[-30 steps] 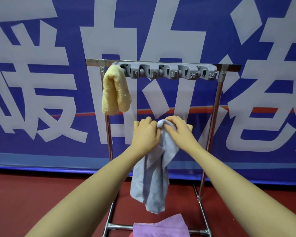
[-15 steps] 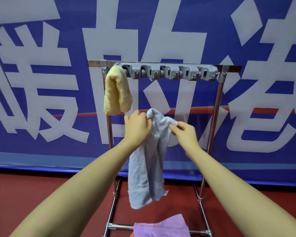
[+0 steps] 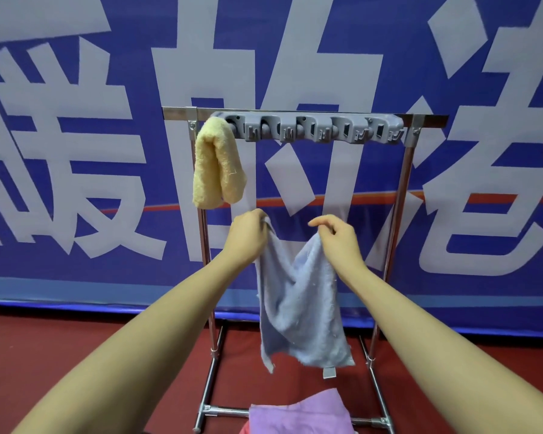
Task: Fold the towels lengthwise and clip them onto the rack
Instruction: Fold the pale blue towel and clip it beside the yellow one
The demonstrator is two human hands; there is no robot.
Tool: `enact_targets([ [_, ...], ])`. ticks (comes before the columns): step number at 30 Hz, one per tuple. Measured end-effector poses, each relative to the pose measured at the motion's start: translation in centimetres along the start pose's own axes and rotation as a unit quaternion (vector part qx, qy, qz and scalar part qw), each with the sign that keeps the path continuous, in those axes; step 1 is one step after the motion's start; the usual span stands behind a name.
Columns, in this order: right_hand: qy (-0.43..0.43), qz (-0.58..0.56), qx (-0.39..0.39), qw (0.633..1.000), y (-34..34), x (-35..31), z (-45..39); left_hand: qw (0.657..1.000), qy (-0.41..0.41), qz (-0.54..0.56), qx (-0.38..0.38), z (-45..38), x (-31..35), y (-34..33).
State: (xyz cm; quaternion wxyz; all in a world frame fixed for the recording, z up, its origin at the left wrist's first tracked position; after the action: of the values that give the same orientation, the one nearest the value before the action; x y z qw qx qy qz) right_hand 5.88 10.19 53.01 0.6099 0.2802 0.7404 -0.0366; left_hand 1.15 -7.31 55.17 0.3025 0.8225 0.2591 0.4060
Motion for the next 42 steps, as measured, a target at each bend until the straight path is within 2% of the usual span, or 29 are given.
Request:
enact_targets([
  [3, 0.013, 0.056, -0.057, 0.997, -1.1, 0.1, 0.1, 0.999, -0.011, 0.034, 0.023, -0.1, 1.0, -0.1],
  [6, 0.032, 0.195, -0.098, 0.975, -2.5, 0.0, 0.3, 0.997, -0.038, 0.053, 0.031, -0.1, 2.3, -0.2],
  [9, 0.062, 0.269, -0.086, 0.957, -3.2, -0.2, 0.4, 0.997, -0.057, 0.051, 0.015, -0.1, 3.2, -0.4],
  [12, 0.086, 0.259, -0.058, 0.960, -3.0, -0.3, 0.3, 0.998, -0.063, 0.003, 0.018, 0.2, 3.0, -0.4],
  [15, 0.090, 0.243, -0.030, 0.965, -2.4, -0.2, 0.3, 0.986, -0.051, -0.145, 0.056, 0.1, 1.6, 0.0],
  [17, 0.084, 0.239, -0.020, 0.967, -2.2, 0.2, 0.2, 0.983, -0.037, -0.171, 0.047, 0.1, 0.9, 0.1],
  [21, 0.074, 0.252, -0.028, 0.964, -2.2, 0.7, 0.5, 0.999, -0.004, -0.046, 0.022, 0.5, 1.1, -0.2],
  [25, 0.053, 0.223, -0.010, 0.973, -1.4, 1.1, 0.5, 0.999, -0.018, 0.024, 0.011, 0.9, 1.4, -0.1],
  [31, 0.020, 0.155, -0.018, 0.988, -0.6, 0.3, 0.6, 0.985, 0.068, 0.156, 0.003, 0.8, 1.6, -1.0],
  [34, -0.004, 0.052, 0.008, 0.999, 0.3, 0.8, -0.3, 0.986, 0.062, 0.153, 0.003, 0.7, 1.7, -0.8],
  [36, -0.027, 0.007, 0.026, 0.999, 1.1, 0.8, -0.7, 0.987, 0.066, 0.141, 0.034, 0.7, 1.3, -0.4],
  [39, -0.029, 0.021, 0.043, 0.998, 2.3, 0.2, -1.1, 0.977, 0.100, 0.147, 0.117, 0.7, 0.0, 0.4],
  [42, 0.011, 0.095, 0.096, 0.991, 3.2, -0.5, -1.4, 0.976, 0.112, 0.114, 0.148, 0.5, -1.5, 0.8],
])
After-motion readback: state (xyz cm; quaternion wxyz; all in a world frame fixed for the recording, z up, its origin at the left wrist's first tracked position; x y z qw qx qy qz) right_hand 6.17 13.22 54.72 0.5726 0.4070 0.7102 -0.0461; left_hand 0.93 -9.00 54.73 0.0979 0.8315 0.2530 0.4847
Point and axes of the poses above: each hand's wrist, its own z-axis away from the middle knuckle, its own y-axis out of the back of the hand, x = y × z, the point moved 3 cm from there along -z, towards the middle knuckle, and after that the axes turned 7 degrees about -y, right-handed, at the moved point
